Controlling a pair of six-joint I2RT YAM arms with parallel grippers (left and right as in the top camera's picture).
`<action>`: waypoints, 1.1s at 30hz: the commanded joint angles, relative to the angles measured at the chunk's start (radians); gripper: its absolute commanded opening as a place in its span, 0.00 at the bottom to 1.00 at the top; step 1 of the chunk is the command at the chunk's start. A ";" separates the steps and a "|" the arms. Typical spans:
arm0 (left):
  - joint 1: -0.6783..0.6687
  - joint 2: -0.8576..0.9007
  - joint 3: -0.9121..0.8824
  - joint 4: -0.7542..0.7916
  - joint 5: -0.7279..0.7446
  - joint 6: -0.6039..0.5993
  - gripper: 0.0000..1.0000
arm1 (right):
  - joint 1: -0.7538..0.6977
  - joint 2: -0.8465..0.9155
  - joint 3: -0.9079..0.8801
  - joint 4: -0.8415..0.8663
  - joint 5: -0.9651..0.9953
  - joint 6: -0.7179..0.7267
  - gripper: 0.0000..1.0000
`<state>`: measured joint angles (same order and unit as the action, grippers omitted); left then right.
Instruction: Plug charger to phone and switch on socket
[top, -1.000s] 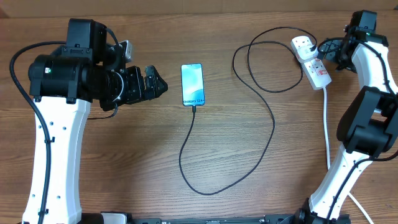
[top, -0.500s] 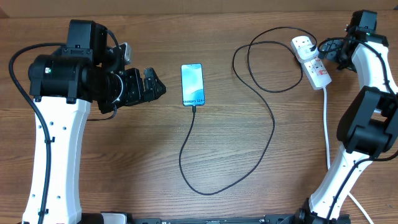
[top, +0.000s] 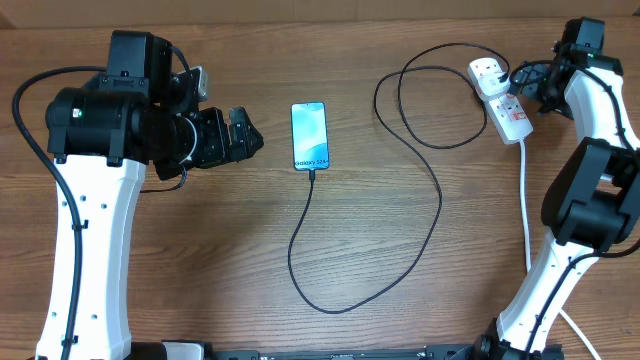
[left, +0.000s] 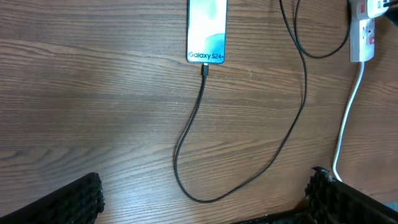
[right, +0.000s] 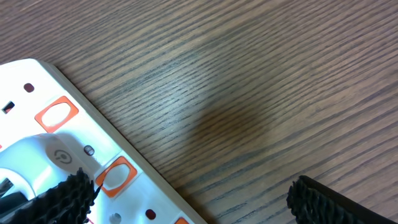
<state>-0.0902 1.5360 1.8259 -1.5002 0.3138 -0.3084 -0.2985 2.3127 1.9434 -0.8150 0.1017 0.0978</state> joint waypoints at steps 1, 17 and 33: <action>-0.002 -0.001 0.002 0.002 -0.011 -0.002 1.00 | 0.006 0.024 0.000 -0.005 0.022 0.006 1.00; -0.002 -0.001 0.002 0.002 -0.012 -0.002 0.99 | 0.008 0.071 0.000 0.023 0.027 0.007 1.00; -0.002 -0.001 0.002 0.002 -0.012 -0.002 1.00 | 0.011 0.072 0.000 0.002 -0.121 -0.005 1.00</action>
<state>-0.0902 1.5360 1.8259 -1.5002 0.3099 -0.3084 -0.3016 2.3592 1.9430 -0.7929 0.0757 0.1062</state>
